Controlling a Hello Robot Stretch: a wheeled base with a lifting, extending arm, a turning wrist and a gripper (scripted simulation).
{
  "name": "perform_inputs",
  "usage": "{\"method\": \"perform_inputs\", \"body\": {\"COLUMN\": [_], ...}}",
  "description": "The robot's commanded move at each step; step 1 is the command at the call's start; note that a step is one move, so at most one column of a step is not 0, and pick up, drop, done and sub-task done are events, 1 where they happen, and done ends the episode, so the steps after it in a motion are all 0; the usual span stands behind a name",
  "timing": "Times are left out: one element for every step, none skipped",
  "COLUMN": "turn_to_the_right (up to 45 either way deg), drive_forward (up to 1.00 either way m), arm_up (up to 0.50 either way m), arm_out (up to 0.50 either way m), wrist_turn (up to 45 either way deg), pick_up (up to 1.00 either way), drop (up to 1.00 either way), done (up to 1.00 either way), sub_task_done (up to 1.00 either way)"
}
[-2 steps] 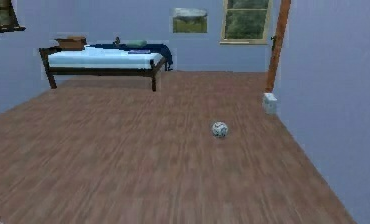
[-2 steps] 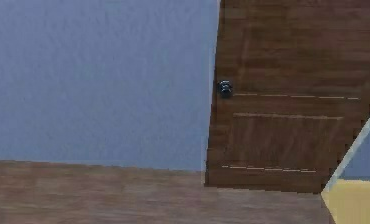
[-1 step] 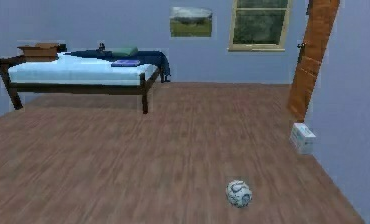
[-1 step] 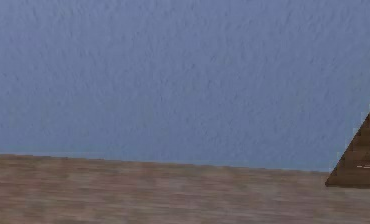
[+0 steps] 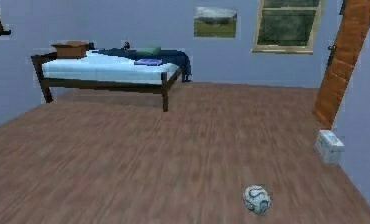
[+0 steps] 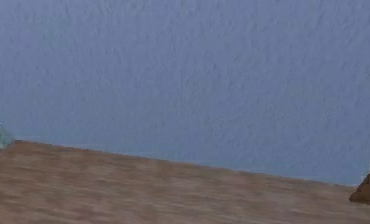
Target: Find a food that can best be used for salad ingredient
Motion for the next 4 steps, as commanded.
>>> {"method": "perform_inputs", "body": {"turn_to_the_right": [0.0, -18.0, 0.0, 27.0], "drive_forward": [0.7, 0.0, 0.3, 0.0], "arm_up": [0.0, 0.0, 0.0, 0.0], "arm_out": [0.0, 0.0, 0.0, 0.0], "wrist_turn": [0.0, 0.0, 0.0, 0.0], "pick_up": [0.0, 0.0, 0.0, 0.0], "drop": [0.0, 0.0, 0.0, 0.0], "done": [0.0, 0.0, 0.0, 0.0], "sub_task_done": [0.0, 0.0, 0.0, 0.0]}}
